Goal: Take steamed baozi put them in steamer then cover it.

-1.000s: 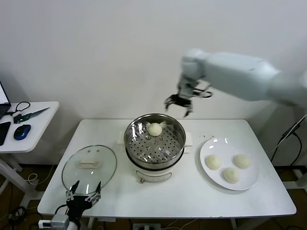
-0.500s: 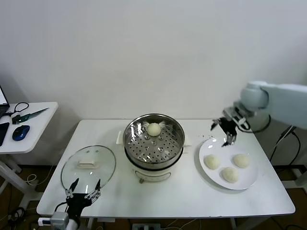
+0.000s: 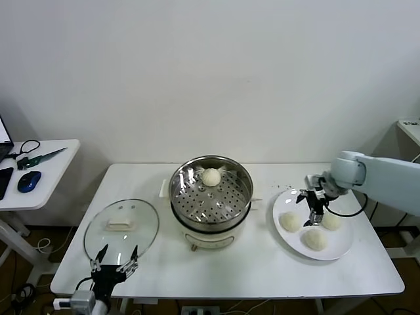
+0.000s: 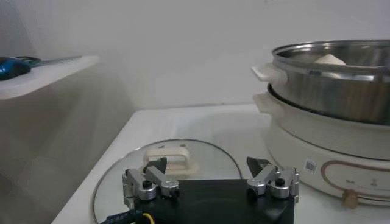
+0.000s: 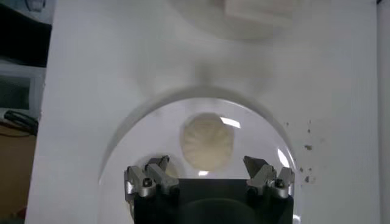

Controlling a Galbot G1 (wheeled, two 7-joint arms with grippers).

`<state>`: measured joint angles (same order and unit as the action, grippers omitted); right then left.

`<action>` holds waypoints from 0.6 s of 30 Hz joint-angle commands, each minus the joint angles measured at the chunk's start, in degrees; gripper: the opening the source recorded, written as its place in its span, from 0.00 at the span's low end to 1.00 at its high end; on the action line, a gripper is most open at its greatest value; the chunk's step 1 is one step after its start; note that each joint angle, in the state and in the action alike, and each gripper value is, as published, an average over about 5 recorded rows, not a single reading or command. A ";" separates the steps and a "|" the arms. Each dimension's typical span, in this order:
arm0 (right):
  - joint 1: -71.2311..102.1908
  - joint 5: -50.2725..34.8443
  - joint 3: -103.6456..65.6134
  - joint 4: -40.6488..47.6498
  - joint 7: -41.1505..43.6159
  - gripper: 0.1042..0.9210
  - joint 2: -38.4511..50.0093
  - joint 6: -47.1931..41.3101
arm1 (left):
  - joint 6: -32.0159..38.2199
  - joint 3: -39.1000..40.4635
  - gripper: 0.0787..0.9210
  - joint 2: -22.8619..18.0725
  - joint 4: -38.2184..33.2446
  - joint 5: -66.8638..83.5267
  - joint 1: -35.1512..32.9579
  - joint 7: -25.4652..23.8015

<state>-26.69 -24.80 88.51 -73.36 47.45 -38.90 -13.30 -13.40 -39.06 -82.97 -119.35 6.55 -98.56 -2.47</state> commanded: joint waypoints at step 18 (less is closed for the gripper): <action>14.57 3.68 -12.07 9.06 -1.62 0.84 -6.29 -3.15 | 0.11 -0.48 0.88 -0.16 0.55 -0.15 -0.29 0.08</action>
<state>-14.84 -21.68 78.62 -66.05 46.07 -43.79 -15.83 -13.28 -39.57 -83.12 -118.82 6.43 -98.81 -2.40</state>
